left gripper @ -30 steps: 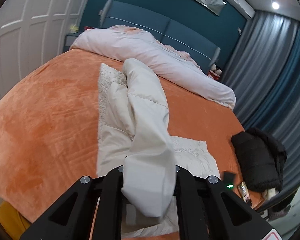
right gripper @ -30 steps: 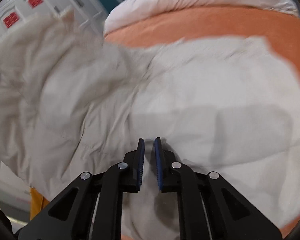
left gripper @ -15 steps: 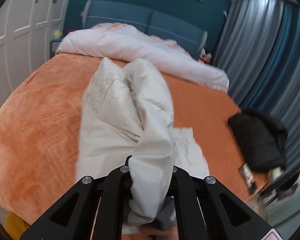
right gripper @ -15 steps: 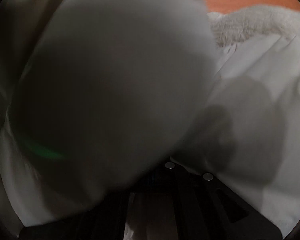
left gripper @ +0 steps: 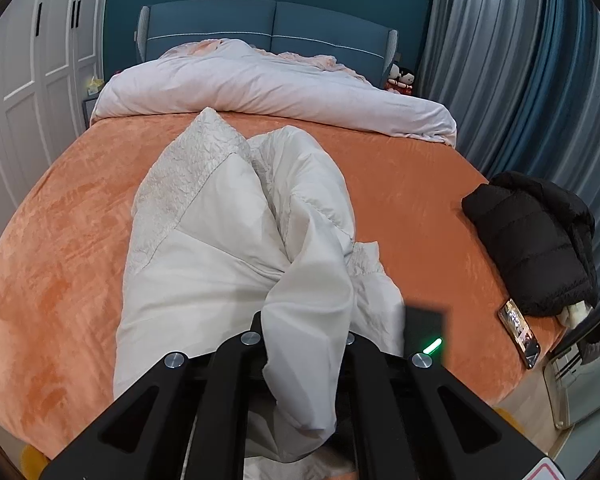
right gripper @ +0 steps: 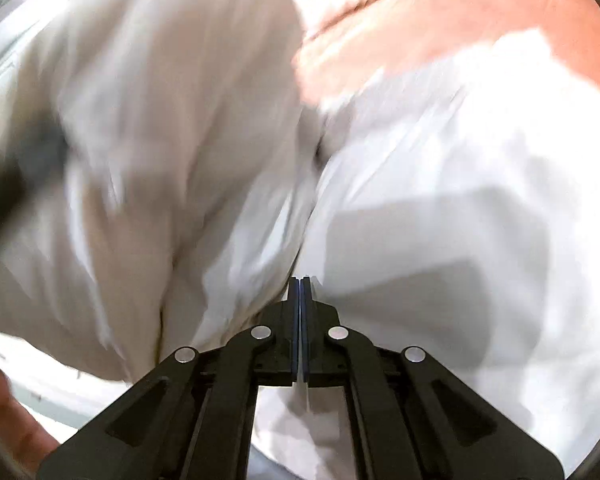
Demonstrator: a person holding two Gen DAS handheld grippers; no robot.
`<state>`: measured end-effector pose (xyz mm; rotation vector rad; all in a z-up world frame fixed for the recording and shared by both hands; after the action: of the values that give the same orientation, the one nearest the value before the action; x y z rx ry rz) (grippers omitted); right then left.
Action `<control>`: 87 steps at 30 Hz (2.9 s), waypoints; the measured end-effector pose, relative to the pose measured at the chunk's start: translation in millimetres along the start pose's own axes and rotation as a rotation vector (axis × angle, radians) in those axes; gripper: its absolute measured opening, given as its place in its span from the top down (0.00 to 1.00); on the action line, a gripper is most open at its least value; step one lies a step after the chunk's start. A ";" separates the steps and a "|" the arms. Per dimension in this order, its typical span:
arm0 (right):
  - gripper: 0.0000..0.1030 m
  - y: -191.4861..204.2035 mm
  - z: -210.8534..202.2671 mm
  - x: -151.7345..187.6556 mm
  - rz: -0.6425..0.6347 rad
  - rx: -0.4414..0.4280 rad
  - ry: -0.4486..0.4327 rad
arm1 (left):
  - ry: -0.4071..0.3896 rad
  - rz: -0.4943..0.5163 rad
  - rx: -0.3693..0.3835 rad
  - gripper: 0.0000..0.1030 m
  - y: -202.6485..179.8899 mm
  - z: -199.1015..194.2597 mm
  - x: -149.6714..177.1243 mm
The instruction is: Fold large clothes
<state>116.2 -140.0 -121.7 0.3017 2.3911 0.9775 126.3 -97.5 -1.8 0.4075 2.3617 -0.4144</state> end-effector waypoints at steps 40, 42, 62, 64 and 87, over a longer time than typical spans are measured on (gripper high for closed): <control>0.97 -81.2 -181.4 -57.5 0.035 0.275 -0.242 | 0.218 0.318 0.127 0.97 -113.7 84.5 113.7; 0.97 -64.8 -186.3 -75.0 -0.037 0.274 -0.252 | 0.213 0.358 0.111 0.97 -124.7 92.0 126.5; 0.83 -138.8 -104.2 -78.3 0.042 0.374 -0.013 | -0.029 -0.004 0.155 0.54 -19.3 -26.0 26.8; 0.83 -143.4 -103.8 -75.2 0.054 0.392 -0.009 | -0.007 -0.028 0.110 0.54 -3.5 -2.8 17.7; 0.85 -81.4 -119.9 57.5 0.051 0.488 0.063 | 0.040 0.093 -0.139 0.47 -6.7 69.6 56.0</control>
<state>1.5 -245.2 -130.0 0.5161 2.6683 0.4135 124.4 -121.6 -88.0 0.4609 2.3818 -0.1987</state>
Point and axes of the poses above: each gripper's, at about its wrist camera, not at the fingertips, and z roughly the way its jaws point, y to its left, x to its underside, the point moved 7 cm from there along z, roughly the way its jaws point, and after that the axes turned 1 degree about x, right-handed, at the moved point
